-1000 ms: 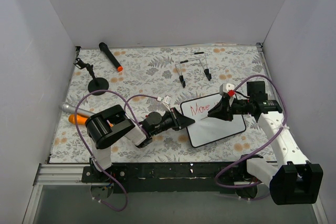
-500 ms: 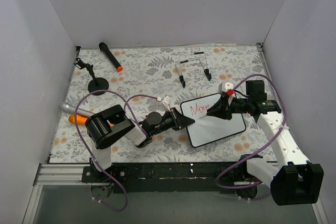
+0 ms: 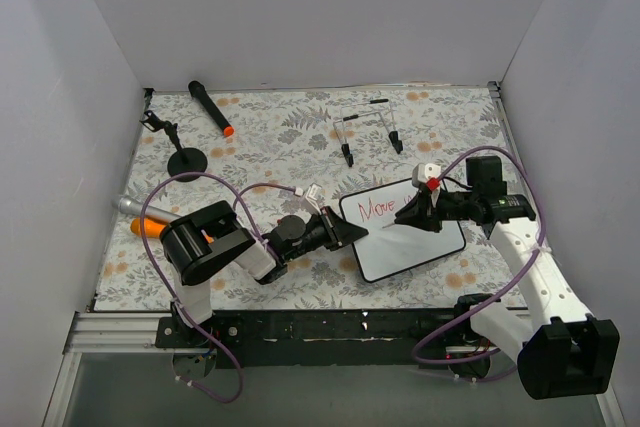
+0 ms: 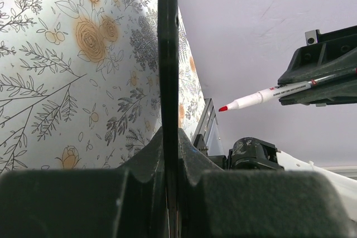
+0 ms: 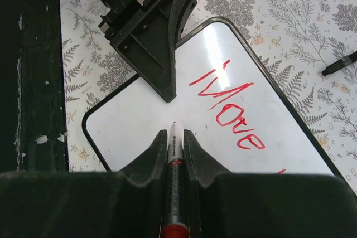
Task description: Write a sentence on the whiteboard
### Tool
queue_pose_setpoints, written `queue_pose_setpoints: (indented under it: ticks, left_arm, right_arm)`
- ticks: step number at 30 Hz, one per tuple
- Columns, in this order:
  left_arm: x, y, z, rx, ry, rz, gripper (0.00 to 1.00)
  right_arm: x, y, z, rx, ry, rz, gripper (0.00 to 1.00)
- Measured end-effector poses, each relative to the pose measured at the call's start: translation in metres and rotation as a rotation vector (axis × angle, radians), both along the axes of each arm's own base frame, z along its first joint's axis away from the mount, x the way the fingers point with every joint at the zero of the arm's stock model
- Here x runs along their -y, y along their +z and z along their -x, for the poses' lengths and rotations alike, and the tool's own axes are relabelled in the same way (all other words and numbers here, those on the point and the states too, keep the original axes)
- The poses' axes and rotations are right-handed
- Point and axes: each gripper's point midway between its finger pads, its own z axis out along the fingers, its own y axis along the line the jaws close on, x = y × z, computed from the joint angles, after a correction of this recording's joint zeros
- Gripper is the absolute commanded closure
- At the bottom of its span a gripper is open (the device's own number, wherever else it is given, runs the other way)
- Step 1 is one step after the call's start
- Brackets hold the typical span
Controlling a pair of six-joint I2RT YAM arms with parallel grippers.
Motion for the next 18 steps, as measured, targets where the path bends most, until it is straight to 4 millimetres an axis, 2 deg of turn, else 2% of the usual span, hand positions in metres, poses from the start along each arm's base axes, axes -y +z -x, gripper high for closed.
queue_pose_setpoints:
  ticks: [18]
  left_arm:
    - [0.000, -0.002, 0.002, -0.013, -0.004, 0.001, 1.00]
  right_arm:
    - [0.000, -0.013, 0.013, -0.021, 0.032, -0.006, 0.99]
